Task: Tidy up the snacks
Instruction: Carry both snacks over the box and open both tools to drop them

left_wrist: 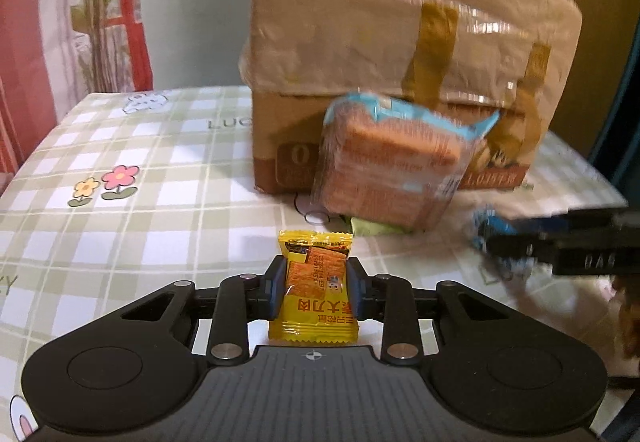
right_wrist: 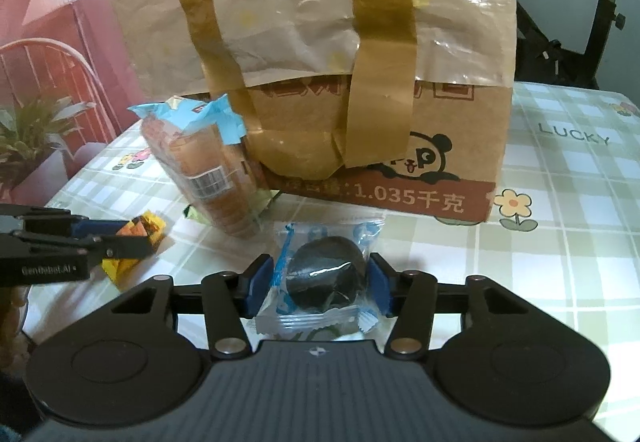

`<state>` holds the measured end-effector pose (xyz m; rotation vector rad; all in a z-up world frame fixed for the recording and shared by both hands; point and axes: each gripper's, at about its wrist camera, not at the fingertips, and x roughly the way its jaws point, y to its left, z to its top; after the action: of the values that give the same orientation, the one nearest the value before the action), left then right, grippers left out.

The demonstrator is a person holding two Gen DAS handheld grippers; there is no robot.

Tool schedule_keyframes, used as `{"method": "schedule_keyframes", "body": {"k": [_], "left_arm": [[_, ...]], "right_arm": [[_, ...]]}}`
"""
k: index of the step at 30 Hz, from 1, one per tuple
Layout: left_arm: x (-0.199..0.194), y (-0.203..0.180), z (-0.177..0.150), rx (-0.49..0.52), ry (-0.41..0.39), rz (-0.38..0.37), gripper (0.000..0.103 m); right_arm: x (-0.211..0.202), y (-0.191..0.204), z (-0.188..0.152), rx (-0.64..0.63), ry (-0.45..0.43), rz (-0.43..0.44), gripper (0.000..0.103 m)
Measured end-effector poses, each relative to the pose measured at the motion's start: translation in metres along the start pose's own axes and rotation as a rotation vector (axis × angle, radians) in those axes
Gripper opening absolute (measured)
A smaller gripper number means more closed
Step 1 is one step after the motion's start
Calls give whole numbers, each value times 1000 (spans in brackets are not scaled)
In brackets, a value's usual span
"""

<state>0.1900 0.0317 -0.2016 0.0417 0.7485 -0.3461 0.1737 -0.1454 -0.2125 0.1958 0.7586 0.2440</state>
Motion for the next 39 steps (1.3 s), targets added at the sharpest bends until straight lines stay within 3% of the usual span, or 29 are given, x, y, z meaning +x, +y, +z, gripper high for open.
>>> {"method": "schedule_keyframes", "body": {"k": [12,22,33,39], "left_arm": [[-33,-1,10,-59,-98,-2,33],[-63,-4,45,-80,-236,-35,33],[-96,-21,105,-35,-417,-71,33],[-87,-29,146,-21,-458,-88,33]], "right_arm": [[-33,-1,-3,17,-62,19,53],[-78,2,10,-39,-200,29,53],[-129,5,57,-67,-388,68,52],[-141,8,101,-103,-470,73,52]]}}
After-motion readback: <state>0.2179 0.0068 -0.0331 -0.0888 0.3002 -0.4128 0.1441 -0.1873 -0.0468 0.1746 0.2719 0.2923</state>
